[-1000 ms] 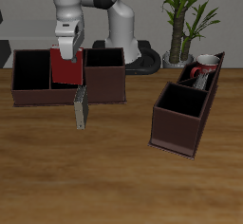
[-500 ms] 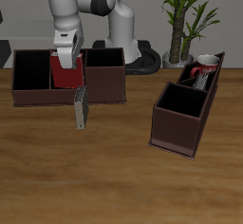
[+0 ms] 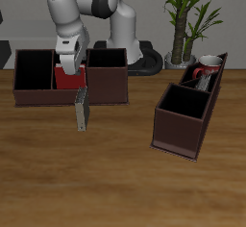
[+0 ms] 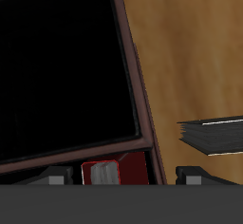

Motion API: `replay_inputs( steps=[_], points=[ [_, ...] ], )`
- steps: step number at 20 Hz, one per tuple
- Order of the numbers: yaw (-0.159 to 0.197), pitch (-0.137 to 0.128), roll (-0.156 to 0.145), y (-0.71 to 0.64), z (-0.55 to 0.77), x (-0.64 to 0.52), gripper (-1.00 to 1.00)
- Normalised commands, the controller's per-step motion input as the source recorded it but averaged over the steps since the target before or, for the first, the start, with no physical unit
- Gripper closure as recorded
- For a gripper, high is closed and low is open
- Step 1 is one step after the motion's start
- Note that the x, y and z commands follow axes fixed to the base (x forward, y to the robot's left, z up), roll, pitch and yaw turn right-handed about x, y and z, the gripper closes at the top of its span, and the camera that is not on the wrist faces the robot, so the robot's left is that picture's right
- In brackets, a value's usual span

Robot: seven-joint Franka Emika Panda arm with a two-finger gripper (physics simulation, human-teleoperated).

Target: Place the red mug into the left desk caddy's left compartment and place the striped book into the left desk caddy's back compartment and place the red book into the back desk caddy's front compartment

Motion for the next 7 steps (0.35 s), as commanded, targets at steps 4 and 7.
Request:
replay_inputs(
  steps=[4, 7],
  points=[
    [-0.040, 0.027, 0.024, 0.09, 0.08, -0.12, -1.00],
    [-0.025, -0.046, -0.007, 0.00, 0.20, -0.02, -1.00]
  ],
)
